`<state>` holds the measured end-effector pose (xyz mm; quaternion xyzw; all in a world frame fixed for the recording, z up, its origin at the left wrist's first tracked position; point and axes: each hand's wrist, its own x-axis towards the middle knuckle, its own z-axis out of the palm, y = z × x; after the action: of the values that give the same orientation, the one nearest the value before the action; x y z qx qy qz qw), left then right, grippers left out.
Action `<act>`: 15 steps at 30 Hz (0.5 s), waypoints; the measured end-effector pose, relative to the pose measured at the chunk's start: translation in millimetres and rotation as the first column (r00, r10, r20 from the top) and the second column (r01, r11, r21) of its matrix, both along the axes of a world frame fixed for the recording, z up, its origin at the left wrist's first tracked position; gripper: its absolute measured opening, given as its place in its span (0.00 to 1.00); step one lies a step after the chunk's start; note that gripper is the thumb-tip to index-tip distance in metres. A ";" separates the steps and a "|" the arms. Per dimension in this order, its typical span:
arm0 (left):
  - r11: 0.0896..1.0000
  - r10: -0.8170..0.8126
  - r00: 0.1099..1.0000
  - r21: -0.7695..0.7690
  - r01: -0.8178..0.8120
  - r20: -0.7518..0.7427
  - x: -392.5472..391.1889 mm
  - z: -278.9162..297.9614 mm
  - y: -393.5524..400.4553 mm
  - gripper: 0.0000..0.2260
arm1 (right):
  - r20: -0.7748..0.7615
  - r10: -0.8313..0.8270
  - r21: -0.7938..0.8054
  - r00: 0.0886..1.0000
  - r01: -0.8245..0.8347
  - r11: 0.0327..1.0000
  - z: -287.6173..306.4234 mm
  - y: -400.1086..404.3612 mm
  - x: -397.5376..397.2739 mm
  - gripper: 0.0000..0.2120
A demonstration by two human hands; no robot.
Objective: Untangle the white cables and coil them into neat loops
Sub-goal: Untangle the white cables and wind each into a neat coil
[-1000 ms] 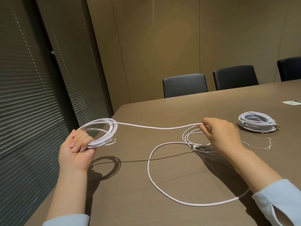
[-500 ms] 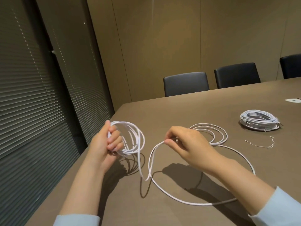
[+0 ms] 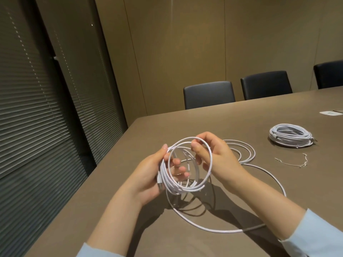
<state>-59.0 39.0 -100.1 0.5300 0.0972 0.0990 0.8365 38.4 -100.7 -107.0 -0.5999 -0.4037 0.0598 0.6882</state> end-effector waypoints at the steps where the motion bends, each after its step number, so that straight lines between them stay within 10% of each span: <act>1: 0.999 -0.036 0.999 -0.030 0.036 0.003 -0.3 0.2 -2.8 0.19 | 0.022 -0.007 0.003 1.000 0.007 1.000 -1.0 0.2 0.7 0.03; 11: 0.934 -0.282 0.959 -0.224 0.279 0.018 -1.2 -1.9 5.1 0.15 | 0.257 -0.081 -0.025 0.963 0.090 0.996 -1.8 -1.8 7.6 0.02; 15: 0.909 -0.361 0.932 -0.206 0.362 0.046 -6.5 3.9 8.2 0.16 | -0.100 0.019 -0.020 0.995 -0.021 1.000 7.3 -9.3 11.9 0.06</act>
<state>-65.6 47.1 -96.2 0.4467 0.0044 -0.0665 0.8922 50.3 -110.0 -99.7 -0.5995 -0.3741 0.1007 0.7004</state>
